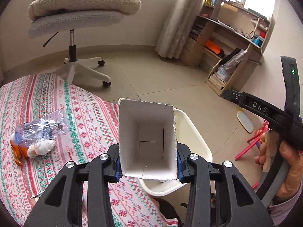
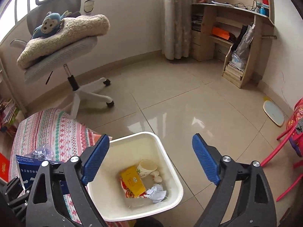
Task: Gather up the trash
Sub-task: 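Carry the yellow wrapper and white box to the white bin and release both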
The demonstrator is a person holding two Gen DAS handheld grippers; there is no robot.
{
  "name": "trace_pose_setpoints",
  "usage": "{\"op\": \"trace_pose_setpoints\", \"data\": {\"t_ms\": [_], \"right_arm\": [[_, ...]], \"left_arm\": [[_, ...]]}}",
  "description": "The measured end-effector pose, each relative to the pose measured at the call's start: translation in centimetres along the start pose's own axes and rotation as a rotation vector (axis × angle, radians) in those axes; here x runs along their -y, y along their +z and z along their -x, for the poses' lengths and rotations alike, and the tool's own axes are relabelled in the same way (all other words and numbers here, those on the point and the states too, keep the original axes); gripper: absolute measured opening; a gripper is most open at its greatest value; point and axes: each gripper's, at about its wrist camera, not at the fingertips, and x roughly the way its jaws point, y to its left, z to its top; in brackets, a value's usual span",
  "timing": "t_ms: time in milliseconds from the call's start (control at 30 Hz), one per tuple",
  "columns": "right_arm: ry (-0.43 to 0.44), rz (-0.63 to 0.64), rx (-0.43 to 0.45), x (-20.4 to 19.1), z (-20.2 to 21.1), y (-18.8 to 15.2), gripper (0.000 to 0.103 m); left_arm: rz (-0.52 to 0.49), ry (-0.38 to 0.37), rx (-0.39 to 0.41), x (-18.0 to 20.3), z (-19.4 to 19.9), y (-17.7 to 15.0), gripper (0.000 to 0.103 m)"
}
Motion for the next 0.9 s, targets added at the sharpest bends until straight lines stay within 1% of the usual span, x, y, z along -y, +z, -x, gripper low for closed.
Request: {"op": "trace_pose_setpoints", "data": {"t_ms": [67, 133, 267, 333, 433, 567, 600, 633, 767, 900], "right_arm": [[-0.022, -0.017, 0.015, 1.2, 0.2, 0.3, 0.093], [-0.046, -0.034, 0.029, 2.1, 0.5, 0.4, 0.096], [-0.085, -0.053, 0.048, 3.9, 0.8, 0.7, 0.096], [-0.103, -0.053, 0.056, 4.3, 0.9, 0.7, 0.096], [-0.116, -0.053, 0.058, 4.7, 0.9, 0.5, 0.096], [-0.119, -0.033, 0.058, 4.4, 0.9, 0.5, 0.096], [-0.122, -0.021, 0.061, 4.1, 1.0, 0.4, 0.096], [-0.124, -0.008, 0.064, 3.7, 1.0, 0.4, 0.096], [-0.13, 0.052, 0.072, 1.9, 1.2, 0.1, 0.096], [-0.13, 0.11, 0.073, 0.0, 1.3, -0.2, 0.096]], "left_arm": [[-0.004, -0.02, -0.01, 1.1, -0.7, 0.4, 0.041], [-0.003, -0.039, -0.022, 2.1, -1.4, 0.8, 0.042], [0.007, -0.068, -0.052, 3.5, -2.9, 1.3, 0.043], [0.013, -0.072, -0.056, 4.0, -3.3, 1.5, 0.05], [0.008, -0.07, -0.058, 4.3, -3.4, 1.7, 0.055], [-0.01, -0.021, -0.054, 4.2, -3.4, 1.7, 0.062], [-0.017, 0.003, -0.046, 4.0, -3.3, 1.7, 0.068], [-0.025, 0.026, -0.036, 3.9, -3.1, 1.7, 0.071], [-0.058, 0.101, 0.0, 3.0, -2.2, 1.9, 0.075], [-0.064, 0.168, 0.017, 1.4, -1.5, 1.8, 0.08]]}}
